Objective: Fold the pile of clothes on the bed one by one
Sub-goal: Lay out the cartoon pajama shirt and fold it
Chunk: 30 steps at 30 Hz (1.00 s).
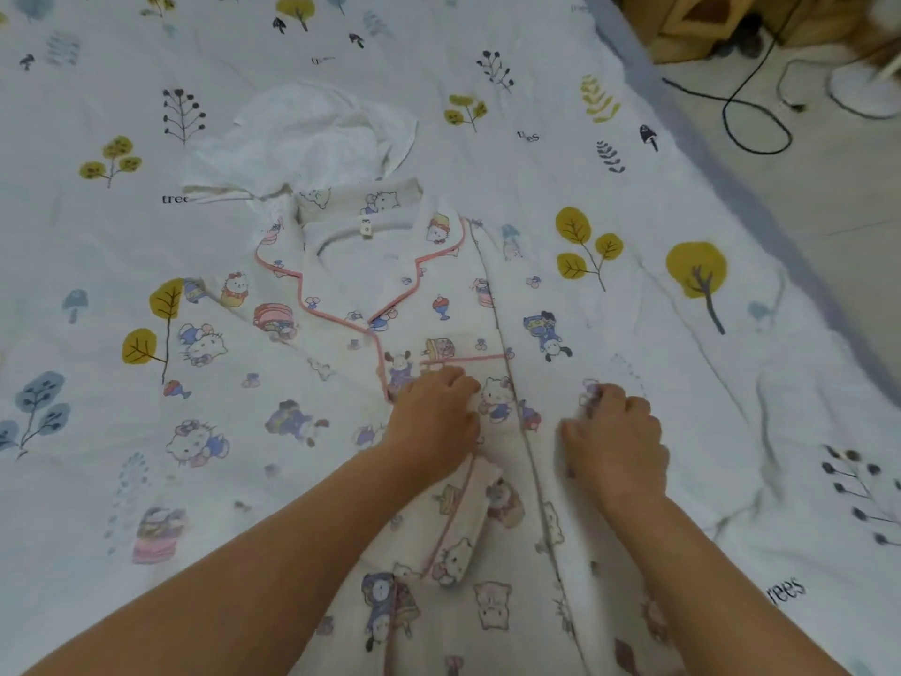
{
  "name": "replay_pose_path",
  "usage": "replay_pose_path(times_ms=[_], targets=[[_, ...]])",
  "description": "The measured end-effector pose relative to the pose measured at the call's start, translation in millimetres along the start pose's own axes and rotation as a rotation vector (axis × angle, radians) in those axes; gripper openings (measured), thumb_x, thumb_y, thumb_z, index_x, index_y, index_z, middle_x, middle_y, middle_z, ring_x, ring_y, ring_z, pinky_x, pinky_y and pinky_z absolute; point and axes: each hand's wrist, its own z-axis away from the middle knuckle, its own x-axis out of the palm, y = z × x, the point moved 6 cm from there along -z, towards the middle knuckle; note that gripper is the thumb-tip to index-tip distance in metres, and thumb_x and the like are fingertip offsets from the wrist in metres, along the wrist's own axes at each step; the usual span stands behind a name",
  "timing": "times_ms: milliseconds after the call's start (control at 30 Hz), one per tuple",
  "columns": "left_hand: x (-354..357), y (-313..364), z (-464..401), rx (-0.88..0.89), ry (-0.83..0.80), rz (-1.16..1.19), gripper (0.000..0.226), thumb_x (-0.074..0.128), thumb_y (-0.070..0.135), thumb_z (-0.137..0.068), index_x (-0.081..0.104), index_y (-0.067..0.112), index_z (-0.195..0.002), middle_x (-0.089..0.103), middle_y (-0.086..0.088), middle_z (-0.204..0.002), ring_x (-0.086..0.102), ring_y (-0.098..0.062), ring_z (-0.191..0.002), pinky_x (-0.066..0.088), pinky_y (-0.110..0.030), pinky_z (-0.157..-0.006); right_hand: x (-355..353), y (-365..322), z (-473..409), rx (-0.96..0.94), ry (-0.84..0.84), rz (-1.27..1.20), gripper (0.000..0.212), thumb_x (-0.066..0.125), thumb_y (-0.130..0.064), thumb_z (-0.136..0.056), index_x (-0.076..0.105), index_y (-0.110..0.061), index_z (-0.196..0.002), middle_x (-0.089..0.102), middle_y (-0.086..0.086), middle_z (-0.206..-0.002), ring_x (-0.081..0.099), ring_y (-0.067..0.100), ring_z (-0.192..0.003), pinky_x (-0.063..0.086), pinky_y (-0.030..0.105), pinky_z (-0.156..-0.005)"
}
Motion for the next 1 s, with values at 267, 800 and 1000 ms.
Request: replay_pose_path(times_ms=[267,800,1000], targets=[[51,54,-7,-0.324,-0.209,0.242,0.045,0.049,0.042,-0.091,0.052,0.005,-0.117,0.055,-0.015,-0.116,0.05,-0.03,-0.111,0.042,-0.038,-0.092,-6,49,-8,0.15,-0.193,-0.261,0.022,0.055,-0.02,-0.085,0.047,-0.009,-0.068,0.05,0.003,-0.068,0.048,0.016,-0.059,0.035,0.025,-0.051],[-56,-54,57,-0.625,0.093,1.095,0.02,0.049,0.01,-0.094,0.053,0.012,-0.074,0.06,-0.005,-0.057,0.054,-0.011,-0.041,0.042,-0.016,-0.039,-16,-68,87,-0.277,-0.867,-0.78,0.051,0.057,-0.016,-0.089,0.041,-0.034,-0.134,0.062,0.006,-0.099,0.061,0.016,-0.077,0.055,0.026,-0.065],[-26,-128,94,-0.929,-0.028,0.933,0.027,0.056,0.033,-0.09,0.06,0.006,-0.091,0.063,-0.011,-0.074,0.056,-0.021,-0.062,0.041,-0.026,-0.06,41,-63,80,-0.343,-0.683,-0.384,0.049,0.051,-0.023,-0.089,0.041,-0.024,-0.137,0.055,0.001,-0.118,0.054,0.017,-0.104,0.046,0.032,-0.094]])
